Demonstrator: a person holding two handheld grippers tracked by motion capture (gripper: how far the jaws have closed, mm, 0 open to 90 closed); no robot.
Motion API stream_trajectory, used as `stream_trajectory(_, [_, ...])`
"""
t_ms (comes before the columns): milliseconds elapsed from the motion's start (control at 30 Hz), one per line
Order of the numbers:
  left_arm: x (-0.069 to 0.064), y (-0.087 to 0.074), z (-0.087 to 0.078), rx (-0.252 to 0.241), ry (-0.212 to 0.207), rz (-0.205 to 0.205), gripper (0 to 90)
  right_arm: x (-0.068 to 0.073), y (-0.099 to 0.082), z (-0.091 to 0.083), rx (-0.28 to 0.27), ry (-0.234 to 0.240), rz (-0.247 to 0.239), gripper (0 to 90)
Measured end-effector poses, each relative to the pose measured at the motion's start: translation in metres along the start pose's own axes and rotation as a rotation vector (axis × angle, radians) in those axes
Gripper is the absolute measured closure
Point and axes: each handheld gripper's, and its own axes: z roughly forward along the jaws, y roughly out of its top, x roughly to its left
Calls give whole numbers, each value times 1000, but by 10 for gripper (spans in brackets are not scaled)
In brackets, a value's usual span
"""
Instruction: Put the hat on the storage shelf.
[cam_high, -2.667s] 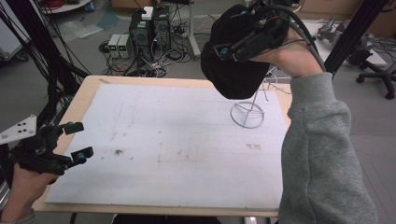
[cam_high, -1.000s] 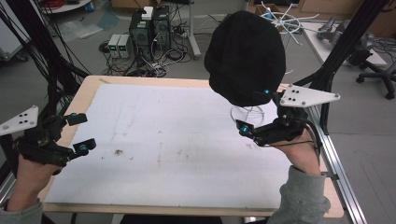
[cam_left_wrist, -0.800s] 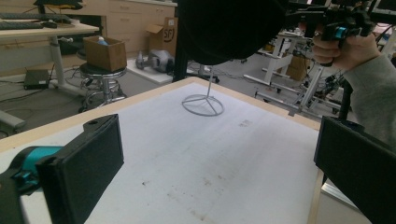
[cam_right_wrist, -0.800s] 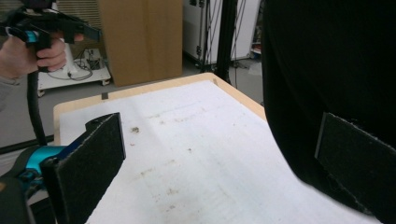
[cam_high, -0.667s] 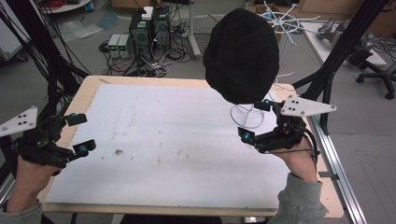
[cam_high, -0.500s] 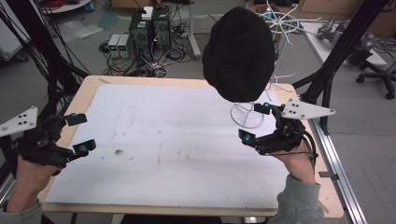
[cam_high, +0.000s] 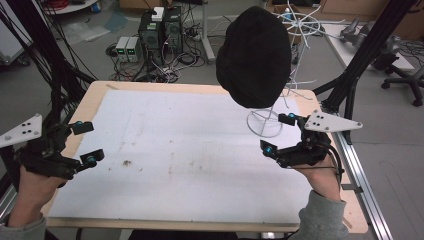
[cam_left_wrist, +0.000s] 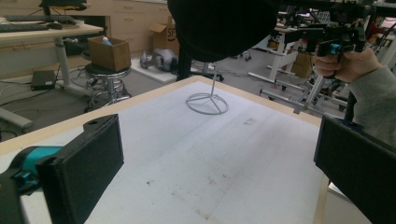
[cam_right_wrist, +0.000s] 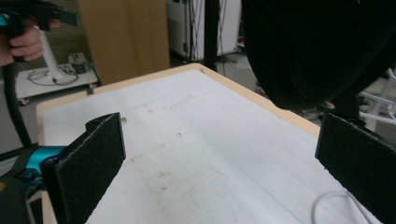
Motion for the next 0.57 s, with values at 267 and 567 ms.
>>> stream_trajectory(267, [-1, -3, 9, 23, 1, 8, 17, 4, -2, -9, -15, -20, 1, 6])
stream_trajectory(567, [8, -5, 13, 23, 15, 0, 17, 3, -7, -10, -14, -36, 18, 6])
